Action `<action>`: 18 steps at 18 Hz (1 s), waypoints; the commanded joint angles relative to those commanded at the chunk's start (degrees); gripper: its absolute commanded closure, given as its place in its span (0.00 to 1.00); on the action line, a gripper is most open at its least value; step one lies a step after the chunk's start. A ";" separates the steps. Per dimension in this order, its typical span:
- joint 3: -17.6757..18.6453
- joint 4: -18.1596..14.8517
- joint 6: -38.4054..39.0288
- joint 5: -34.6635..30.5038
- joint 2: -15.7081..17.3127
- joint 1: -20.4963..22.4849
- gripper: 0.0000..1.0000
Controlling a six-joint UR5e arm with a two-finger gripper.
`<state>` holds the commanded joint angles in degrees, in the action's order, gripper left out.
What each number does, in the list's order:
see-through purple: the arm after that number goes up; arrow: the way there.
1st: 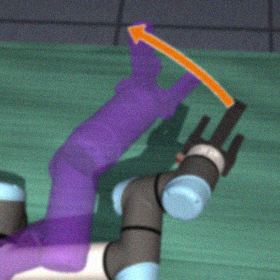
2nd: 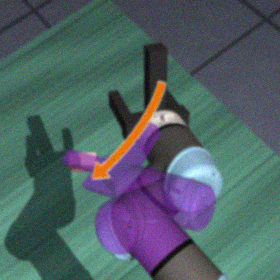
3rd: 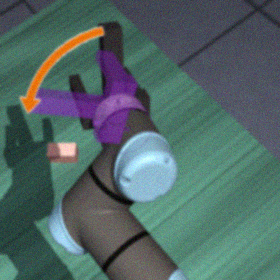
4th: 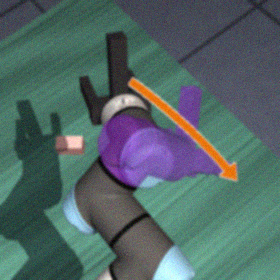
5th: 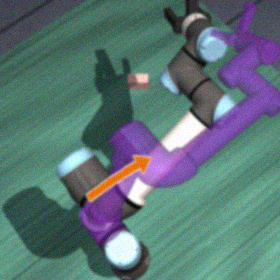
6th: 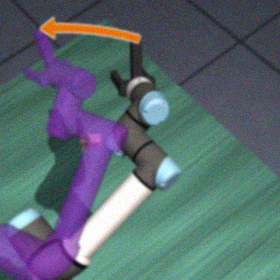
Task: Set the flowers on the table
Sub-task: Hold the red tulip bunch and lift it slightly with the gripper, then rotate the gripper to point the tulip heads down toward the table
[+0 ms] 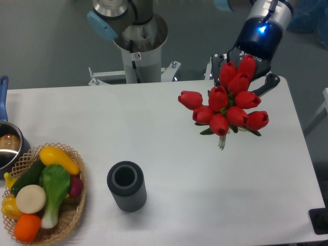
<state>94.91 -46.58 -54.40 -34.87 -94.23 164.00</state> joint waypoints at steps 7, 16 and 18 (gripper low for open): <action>2.91 -0.09 -0.44 -22.15 2.56 -5.44 0.70; 1.51 0.09 -8.08 -43.69 -9.30 -15.47 0.69; 0.89 0.00 -9.31 -44.49 -11.67 -15.99 0.69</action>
<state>95.80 -46.58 -63.72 -79.36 -105.90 148.01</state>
